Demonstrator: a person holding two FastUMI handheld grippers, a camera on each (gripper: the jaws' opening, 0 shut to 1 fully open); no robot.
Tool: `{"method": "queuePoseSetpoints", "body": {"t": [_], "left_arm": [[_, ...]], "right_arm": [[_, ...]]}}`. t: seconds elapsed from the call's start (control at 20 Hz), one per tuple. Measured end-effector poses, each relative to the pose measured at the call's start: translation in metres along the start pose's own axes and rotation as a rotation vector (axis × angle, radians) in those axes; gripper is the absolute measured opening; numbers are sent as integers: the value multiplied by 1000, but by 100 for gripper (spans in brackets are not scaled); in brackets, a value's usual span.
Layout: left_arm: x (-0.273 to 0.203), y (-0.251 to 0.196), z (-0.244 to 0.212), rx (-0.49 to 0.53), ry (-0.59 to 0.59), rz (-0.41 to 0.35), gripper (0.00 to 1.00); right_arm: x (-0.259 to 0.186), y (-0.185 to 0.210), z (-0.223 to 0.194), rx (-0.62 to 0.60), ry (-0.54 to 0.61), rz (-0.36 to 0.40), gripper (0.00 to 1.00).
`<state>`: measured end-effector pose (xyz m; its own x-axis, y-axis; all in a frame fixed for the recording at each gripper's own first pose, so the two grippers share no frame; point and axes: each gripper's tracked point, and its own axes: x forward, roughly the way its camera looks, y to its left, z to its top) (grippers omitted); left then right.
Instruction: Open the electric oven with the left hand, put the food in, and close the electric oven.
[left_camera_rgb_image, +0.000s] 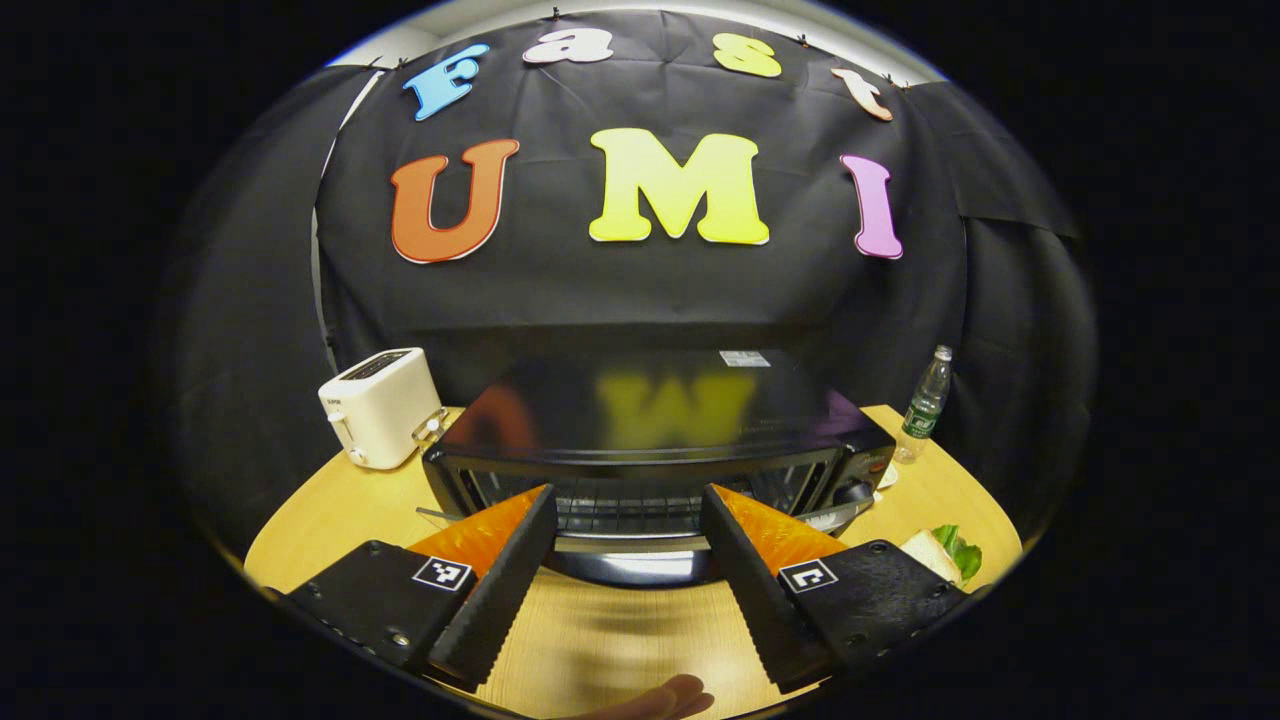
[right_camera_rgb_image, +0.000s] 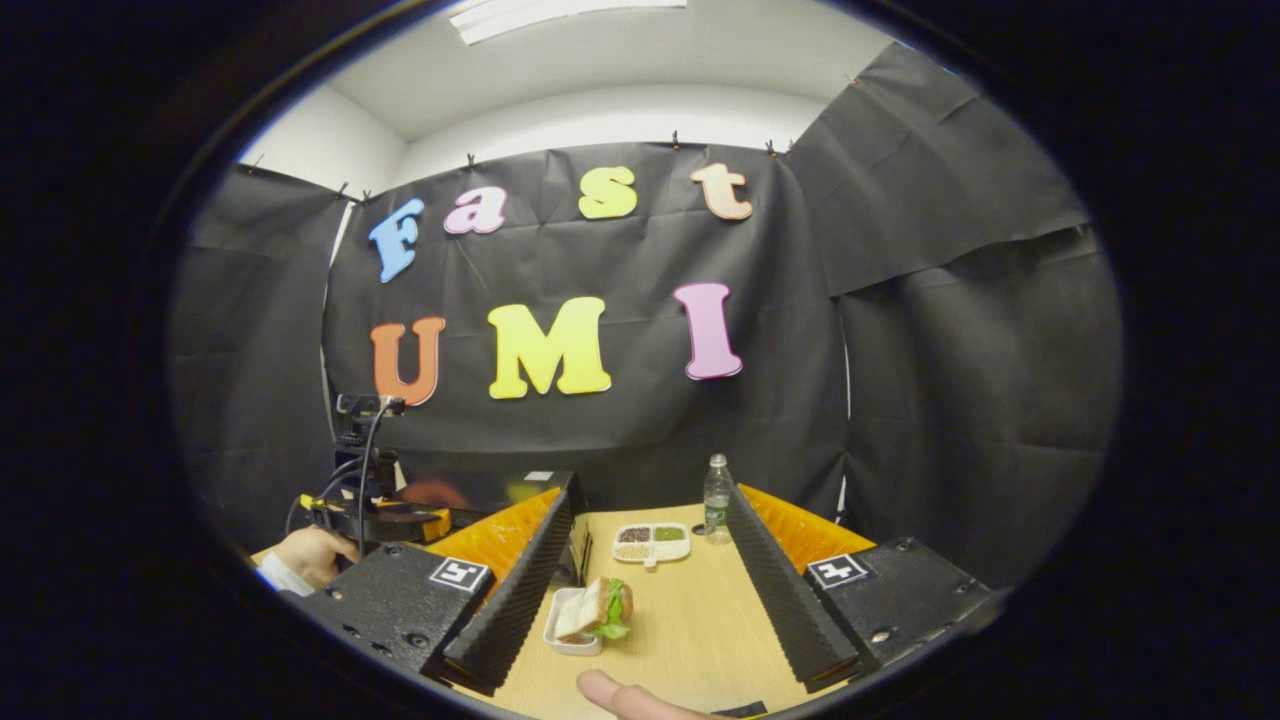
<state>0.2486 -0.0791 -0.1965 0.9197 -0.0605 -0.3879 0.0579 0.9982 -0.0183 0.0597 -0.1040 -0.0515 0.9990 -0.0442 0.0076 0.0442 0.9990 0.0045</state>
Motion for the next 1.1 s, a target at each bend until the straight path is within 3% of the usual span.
{"method": "queuePoseSetpoints", "body": {"t": [0.1,0.3,0.4,0.45,0.55,0.65,1.0,1.1], "left_arm": [[-1,-7,-39,-37,103,-26,95],[-3,-2,-85,-35,148,-4,95],[-5,-4,-95,-37,164,-5,94],[-7,-4,-96,-41,164,-5,94],[-11,-4,-97,-35,161,-3,95],[-18,-6,-99,-29,164,-6,94],[-23,-10,-145,-43,307,-18,94],[-23,-9,-147,-23,300,-9,95]], "right_arm": [[-4,-4,0,2,-2,-3,96],[-7,-9,-5,5,5,-10,100],[-7,-11,-7,6,9,-11,100],[-6,-11,-9,10,12,-11,95],[-5,-10,-13,19,21,-5,100],[-4,-11,-17,19,30,-2,96],[4,-15,-24,20,50,-11,96],[8,-17,-28,15,62,-15,96]]}}
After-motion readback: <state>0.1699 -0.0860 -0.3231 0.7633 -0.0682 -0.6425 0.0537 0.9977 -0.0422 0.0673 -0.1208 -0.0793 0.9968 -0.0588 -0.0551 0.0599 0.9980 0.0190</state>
